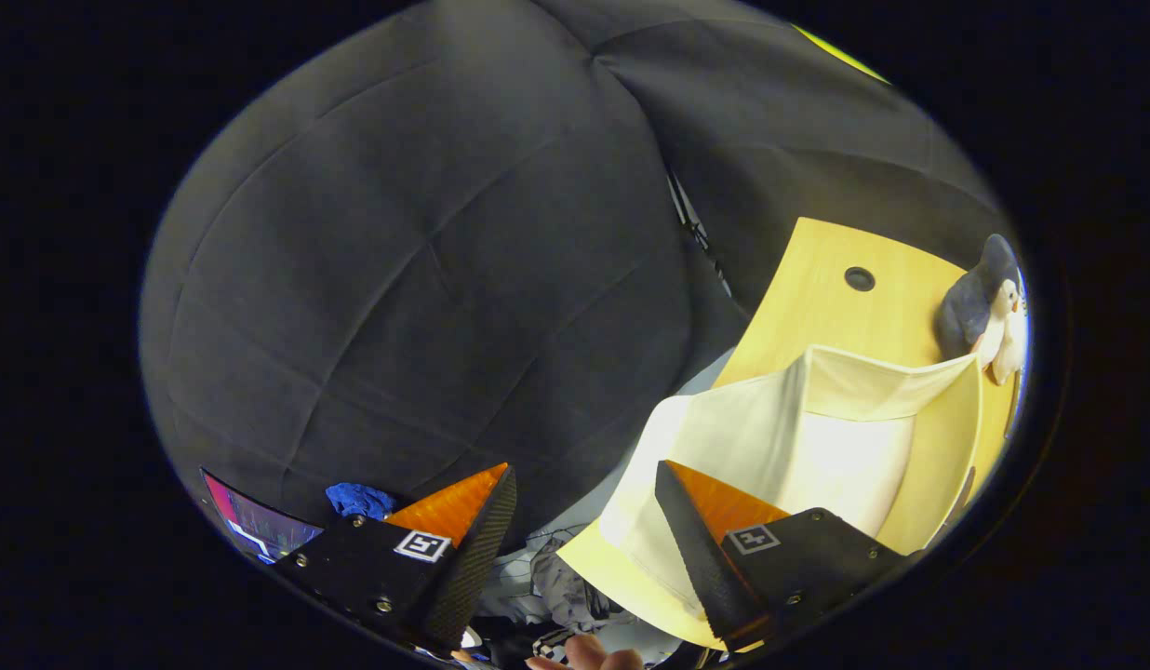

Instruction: Open the storage box then place both shoes into the box .Put the left shoe in first, then the right shoe, with the right side of both shoes facing outward in a uniform manner.

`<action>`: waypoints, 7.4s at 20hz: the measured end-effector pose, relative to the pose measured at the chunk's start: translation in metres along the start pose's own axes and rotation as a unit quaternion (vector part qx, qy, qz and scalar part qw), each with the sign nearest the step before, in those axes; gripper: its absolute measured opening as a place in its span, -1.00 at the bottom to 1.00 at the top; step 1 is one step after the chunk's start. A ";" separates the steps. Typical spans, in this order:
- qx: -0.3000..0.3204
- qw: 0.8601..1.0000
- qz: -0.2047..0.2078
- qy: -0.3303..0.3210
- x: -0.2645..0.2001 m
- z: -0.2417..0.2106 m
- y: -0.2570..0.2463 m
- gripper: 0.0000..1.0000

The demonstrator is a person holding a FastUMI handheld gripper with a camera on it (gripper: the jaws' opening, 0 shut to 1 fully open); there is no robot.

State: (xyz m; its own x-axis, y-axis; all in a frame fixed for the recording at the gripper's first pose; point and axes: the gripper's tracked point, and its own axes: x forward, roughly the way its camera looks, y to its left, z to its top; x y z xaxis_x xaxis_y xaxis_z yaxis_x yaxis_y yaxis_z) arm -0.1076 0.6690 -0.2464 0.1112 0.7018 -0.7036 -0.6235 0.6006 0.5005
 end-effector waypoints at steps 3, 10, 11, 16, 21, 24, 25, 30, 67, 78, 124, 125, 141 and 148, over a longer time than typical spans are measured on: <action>-0.003 1.000 -0.010 -0.010 -0.039 0.003 -0.025 0.89; 0.021 0.998 -0.026 -0.044 -0.109 0.009 -0.080 0.88; 0.023 0.998 -0.033 -0.049 -0.119 0.010 -0.093 0.89; 0.047 0.996 -0.057 -0.059 -0.150 0.002 -0.140 0.89; 0.066 0.993 -0.075 -0.056 -0.174 -0.015 -0.183 0.89; 0.078 0.992 -0.089 -0.046 -0.184 -0.030 -0.207 0.89; 0.082 0.991 -0.094 -0.043 -0.188 -0.035 -0.214 0.89; 0.099 0.988 -0.117 -0.023 -0.200 -0.064 -0.254 0.89; 0.153 0.949 -0.197 0.195 -0.139 -0.228 -0.408 -0.89; 0.124 0.969 -0.158 0.143 -0.209 -0.158 -0.342 -0.89; -0.081 0.955 -0.162 0.236 0.012 -0.069 -0.231 -0.50; -0.083 0.956 -0.161 0.232 0.007 -0.065 -0.229 -0.29; -0.063 0.977 -0.144 0.145 -0.115 -0.010 -0.212 0.54; -0.016 0.980 -0.155 0.124 -0.169 -0.022 -0.253 0.54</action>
State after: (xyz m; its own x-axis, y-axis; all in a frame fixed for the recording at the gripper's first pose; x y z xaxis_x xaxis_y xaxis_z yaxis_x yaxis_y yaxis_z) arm 0.0143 0.3900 -0.2646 0.1105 0.3708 -0.9221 -0.6138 0.7552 0.2302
